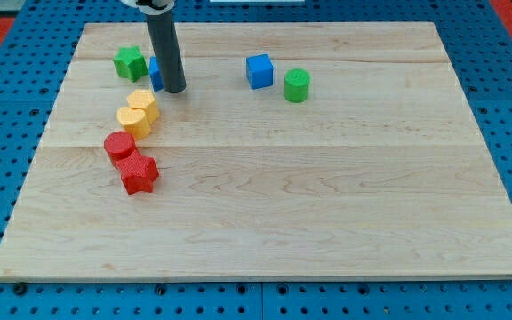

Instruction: Place the yellow hexagon into the yellow heart

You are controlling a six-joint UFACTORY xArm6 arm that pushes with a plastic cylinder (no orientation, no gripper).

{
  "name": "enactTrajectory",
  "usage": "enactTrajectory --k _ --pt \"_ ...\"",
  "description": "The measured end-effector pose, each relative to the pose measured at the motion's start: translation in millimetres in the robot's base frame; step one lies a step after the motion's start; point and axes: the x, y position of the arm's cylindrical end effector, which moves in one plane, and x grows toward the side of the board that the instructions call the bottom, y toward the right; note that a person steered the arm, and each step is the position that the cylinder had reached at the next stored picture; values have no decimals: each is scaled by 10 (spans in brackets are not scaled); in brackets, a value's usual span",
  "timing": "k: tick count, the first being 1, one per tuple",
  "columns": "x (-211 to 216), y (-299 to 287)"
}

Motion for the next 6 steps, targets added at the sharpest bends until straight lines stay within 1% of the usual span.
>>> enactTrajectory --k 1,2,3,4,5,6 --pt "-39 -578" --pt "42 -578" --pt "127 -229" --pt "196 -243" --pt "194 -520" --pt "320 -889"
